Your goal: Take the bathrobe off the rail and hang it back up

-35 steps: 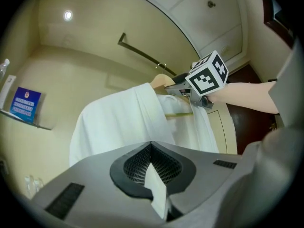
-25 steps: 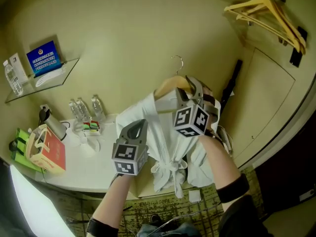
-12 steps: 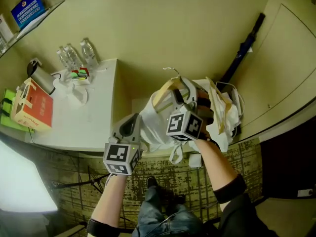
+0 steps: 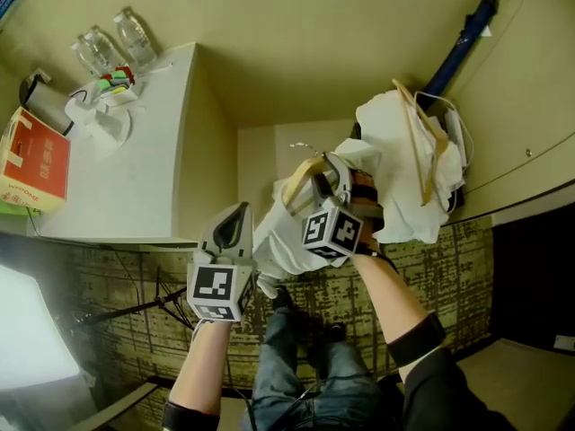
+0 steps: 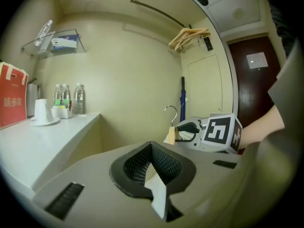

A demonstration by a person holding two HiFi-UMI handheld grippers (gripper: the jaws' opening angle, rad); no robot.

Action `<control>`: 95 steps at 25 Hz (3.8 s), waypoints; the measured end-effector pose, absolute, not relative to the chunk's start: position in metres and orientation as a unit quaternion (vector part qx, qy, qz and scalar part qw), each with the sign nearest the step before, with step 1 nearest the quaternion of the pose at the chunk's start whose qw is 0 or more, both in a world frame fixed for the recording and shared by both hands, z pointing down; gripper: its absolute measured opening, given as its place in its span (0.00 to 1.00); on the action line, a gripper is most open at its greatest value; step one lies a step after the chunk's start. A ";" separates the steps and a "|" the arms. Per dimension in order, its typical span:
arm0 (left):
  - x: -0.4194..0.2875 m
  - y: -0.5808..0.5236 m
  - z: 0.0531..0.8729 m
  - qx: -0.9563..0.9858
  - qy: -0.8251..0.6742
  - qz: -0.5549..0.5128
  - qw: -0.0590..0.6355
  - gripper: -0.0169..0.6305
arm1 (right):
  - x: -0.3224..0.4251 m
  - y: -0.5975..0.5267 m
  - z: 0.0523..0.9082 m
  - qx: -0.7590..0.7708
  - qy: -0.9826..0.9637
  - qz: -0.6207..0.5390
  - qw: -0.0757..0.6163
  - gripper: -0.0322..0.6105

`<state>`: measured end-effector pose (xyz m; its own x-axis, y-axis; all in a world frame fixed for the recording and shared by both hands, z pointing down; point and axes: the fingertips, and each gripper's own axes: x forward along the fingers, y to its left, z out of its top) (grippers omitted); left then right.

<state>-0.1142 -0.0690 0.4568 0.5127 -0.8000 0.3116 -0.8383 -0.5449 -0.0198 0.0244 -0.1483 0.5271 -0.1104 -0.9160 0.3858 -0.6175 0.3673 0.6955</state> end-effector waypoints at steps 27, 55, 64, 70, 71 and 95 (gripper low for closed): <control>-0.163 -0.120 0.779 0.848 -0.457 0.233 0.132 0.03 | -0.013 -0.314 0.901 0.421 -0.686 -0.201 0.558 0.37; -0.129 -0.088 0.622 0.853 -0.453 0.225 0.133 0.03 | 0.023 -0.214 0.710 0.457 -0.731 -0.100 0.497 0.20; -0.101 -0.047 0.496 0.850 -0.470 0.193 0.141 0.03 | 0.055 -0.121 0.520 0.517 -0.794 0.045 0.317 0.08; -0.091 -0.024 0.414 0.852 -0.478 0.167 0.129 0.03 | 0.081 -0.056 0.418 0.534 -0.813 0.109 0.204 0.08; -0.092 -0.022 0.403 0.852 -0.482 0.162 0.123 0.03 | 0.085 -0.047 0.408 0.535 -0.815 0.113 0.192 0.08; -0.100 0.089 0.313 0.864 -0.476 0.139 0.084 0.04 | 0.148 0.108 0.349 0.569 -0.801 0.139 0.124 0.08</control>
<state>-0.0996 0.0888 0.3125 0.5080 -0.7993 0.3210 -0.8462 -0.5328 0.0126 0.1479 0.1077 0.3491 -0.3220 -0.8771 0.3564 -0.9459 0.3139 -0.0821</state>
